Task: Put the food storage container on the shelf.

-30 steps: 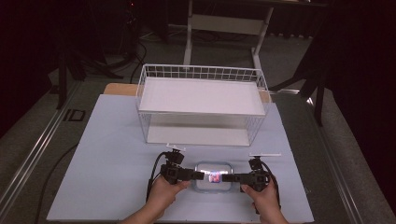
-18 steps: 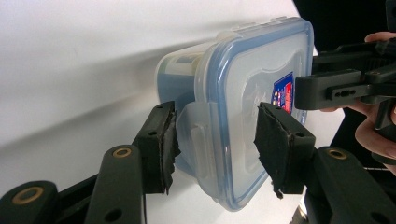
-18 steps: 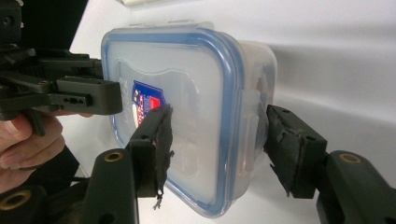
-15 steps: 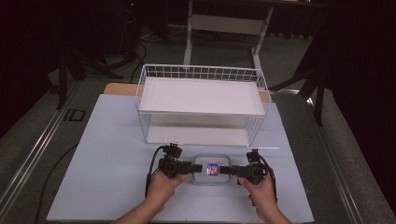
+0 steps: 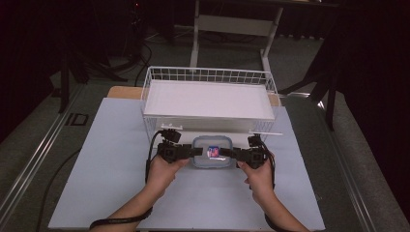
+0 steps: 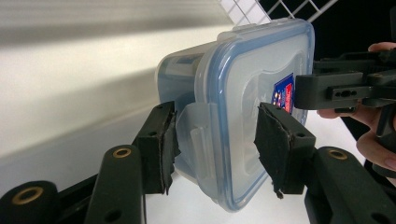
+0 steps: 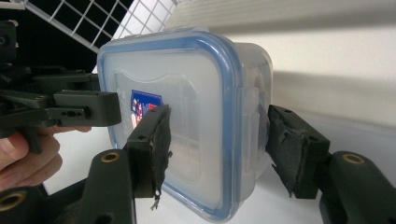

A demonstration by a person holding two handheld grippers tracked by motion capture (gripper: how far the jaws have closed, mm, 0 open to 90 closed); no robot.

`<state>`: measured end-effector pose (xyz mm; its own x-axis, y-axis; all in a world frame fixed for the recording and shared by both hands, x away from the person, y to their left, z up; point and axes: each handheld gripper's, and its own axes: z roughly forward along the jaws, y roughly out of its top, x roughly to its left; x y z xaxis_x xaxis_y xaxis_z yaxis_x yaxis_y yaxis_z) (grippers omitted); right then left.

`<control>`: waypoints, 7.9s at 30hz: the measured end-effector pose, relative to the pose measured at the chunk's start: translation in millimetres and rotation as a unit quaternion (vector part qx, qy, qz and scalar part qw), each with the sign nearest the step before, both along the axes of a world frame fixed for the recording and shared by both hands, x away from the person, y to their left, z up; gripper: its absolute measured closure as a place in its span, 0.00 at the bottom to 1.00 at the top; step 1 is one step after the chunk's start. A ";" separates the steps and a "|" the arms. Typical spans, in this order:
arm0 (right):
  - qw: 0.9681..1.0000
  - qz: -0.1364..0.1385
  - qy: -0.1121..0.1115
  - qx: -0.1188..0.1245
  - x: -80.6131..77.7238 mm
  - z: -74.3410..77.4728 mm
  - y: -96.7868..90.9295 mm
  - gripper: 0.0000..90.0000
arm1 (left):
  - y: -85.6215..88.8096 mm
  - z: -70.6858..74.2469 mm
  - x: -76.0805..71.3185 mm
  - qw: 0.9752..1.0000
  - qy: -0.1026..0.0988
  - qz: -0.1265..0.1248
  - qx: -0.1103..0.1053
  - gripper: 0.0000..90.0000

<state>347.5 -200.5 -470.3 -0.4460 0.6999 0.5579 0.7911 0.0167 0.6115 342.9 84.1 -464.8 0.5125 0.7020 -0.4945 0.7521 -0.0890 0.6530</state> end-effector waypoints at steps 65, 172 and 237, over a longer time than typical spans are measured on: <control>0.991 -0.091 -0.084 -0.046 34.1 -33.0 23.7 0.41 | 3.0 -41.3 34.1 0.987 -0.146 0.052 0.039 0.50; 0.984 0.005 -0.129 -0.124 27.3 -45.6 83.7 0.97 | 40.8 -42.6 -75.6 0.980 -0.195 -0.001 0.047 0.02; 0.969 0.040 -0.222 -0.099 -80.9 -31.1 -75.2 0.18 | 76.6 -40.6 -101.4 0.974 -0.218 -0.051 0.016 0.02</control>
<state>266.7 -275.7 -501.4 -0.6691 0.7262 0.1577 0.4425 0.2189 0.8696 241.5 160.7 -505.4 0.7370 0.6480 -0.1922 0.3891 -0.1743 0.9046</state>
